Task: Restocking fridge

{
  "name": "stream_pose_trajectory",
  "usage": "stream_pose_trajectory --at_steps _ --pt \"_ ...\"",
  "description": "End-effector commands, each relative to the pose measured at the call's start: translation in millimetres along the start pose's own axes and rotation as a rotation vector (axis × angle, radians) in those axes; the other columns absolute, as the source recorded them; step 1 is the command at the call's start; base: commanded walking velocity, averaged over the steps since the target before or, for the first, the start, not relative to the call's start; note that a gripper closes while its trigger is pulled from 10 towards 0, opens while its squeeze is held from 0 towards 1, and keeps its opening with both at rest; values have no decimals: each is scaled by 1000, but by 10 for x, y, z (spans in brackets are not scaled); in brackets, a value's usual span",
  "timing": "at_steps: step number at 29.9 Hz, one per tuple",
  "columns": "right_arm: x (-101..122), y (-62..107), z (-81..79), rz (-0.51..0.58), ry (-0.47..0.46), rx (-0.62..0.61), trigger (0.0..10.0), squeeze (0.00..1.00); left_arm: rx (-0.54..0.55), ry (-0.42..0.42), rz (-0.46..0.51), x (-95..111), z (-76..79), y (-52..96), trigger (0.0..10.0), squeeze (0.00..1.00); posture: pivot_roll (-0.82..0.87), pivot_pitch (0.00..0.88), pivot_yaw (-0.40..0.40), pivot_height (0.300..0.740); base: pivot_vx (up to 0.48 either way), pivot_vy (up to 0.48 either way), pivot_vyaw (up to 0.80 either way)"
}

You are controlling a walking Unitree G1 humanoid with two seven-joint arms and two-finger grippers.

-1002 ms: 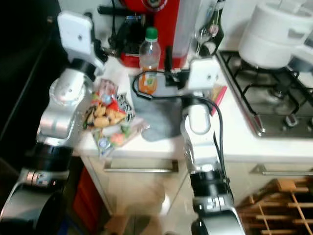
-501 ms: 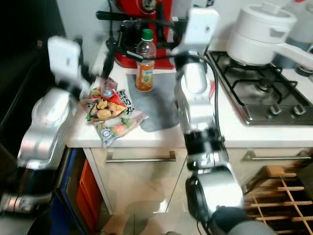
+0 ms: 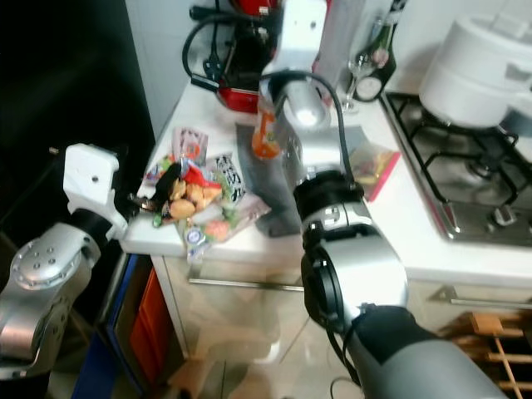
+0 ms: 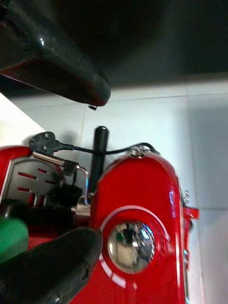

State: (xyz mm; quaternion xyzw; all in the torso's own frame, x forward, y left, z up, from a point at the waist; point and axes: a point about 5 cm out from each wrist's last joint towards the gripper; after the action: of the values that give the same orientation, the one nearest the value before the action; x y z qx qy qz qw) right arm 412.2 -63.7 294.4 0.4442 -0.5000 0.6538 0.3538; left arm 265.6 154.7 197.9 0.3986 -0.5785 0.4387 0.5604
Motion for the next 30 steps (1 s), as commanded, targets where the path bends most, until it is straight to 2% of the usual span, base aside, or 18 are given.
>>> stream_pose_trajectory --at_steps 1,7,11,14,25,30 --pt "-3 -10 71 -17 1 -26 10000 0 -25 15 -44 -70 58 22 10000 0 172 0 -118 740 0 0 0" --pt "-97 -22 145 -113 -36 -61 10000 0 -23 42 -73 -93 119 92 10000 0 160 0 -135 740 0 0 0" --pt "-125 -17 173 -136 -40 -75 10000 0 -30 49 -80 -103 150 91 10000 0 153 0 -136 740 0 0 0" --pt "-119 -12 205 -124 -27 -96 10000 0 -34 56 -76 -96 167 65 10000 0 149 0 -133 740 0 0 0" --pt "127 -31 294 55 29 -148 10000 0 -38 64 -77 -111 209 16 10000 0 133 0 -135 740 0 0 0" --pt "110 -32 301 41 30 -151 10000 0 -41 66 -78 -117 225 0 10000 0 129 0 -138 740 0 0 0"
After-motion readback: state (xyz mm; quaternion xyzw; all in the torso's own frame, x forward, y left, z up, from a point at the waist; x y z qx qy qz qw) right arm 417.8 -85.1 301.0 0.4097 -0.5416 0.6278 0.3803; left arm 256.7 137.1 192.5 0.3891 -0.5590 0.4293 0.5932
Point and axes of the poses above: a point about 5 cm out from each wrist's last joint towards the gripper, its own y axis pointing back from the gripper into the wrist, its own x axis along the axis of the wrist's last joint, z = x × y, and after that the axes turned 14 degrees about y, right-handed
